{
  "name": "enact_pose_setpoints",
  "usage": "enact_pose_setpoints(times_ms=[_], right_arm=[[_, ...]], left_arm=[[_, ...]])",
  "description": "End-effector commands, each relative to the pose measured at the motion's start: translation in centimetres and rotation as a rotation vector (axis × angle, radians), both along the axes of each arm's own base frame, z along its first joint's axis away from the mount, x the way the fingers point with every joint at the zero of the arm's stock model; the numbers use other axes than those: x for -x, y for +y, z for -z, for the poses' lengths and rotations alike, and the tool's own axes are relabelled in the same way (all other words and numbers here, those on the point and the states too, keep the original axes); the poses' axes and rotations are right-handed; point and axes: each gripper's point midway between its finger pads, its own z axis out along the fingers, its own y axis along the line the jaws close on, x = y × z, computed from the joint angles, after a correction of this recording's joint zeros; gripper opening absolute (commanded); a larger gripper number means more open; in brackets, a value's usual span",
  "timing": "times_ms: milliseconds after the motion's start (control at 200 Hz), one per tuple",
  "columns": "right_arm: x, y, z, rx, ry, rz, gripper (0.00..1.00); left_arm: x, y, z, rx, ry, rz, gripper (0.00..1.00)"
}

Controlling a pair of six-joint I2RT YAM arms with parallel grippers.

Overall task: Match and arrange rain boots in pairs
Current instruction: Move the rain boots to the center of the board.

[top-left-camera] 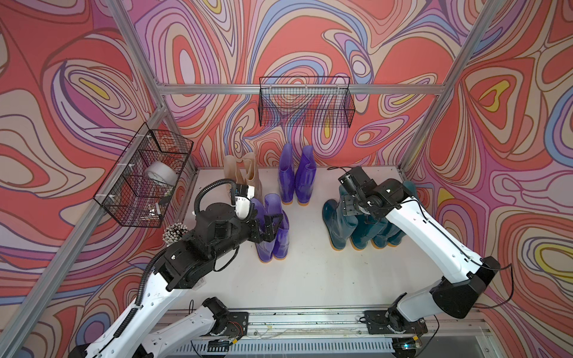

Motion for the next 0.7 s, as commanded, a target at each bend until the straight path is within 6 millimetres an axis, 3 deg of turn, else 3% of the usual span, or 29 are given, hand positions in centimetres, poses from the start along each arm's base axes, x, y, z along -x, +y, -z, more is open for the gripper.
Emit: enact_pose_setpoints(times_ms=[0,290,446,696], right_arm=[[-0.2,-1.9,-0.6,0.006,-0.047,0.084,0.78],[0.4,-2.1,-1.2,-0.01,-0.055,0.082,0.76],[1.0,-4.1,-2.3,0.066,-0.087,0.142,0.76],[1.4,-4.0,-0.9,0.047,-0.056,0.132,0.77]], left_arm=[[-0.1,0.1,-0.2,0.008,-0.017,-0.003,1.0],[-0.3,-0.2,-0.1,0.002,-0.018,0.006,1.0],[-0.4,-0.3,0.1,0.0,-0.015,0.008,1.0],[-0.5,-0.8,0.3,0.005,-0.001,0.023,1.0]])
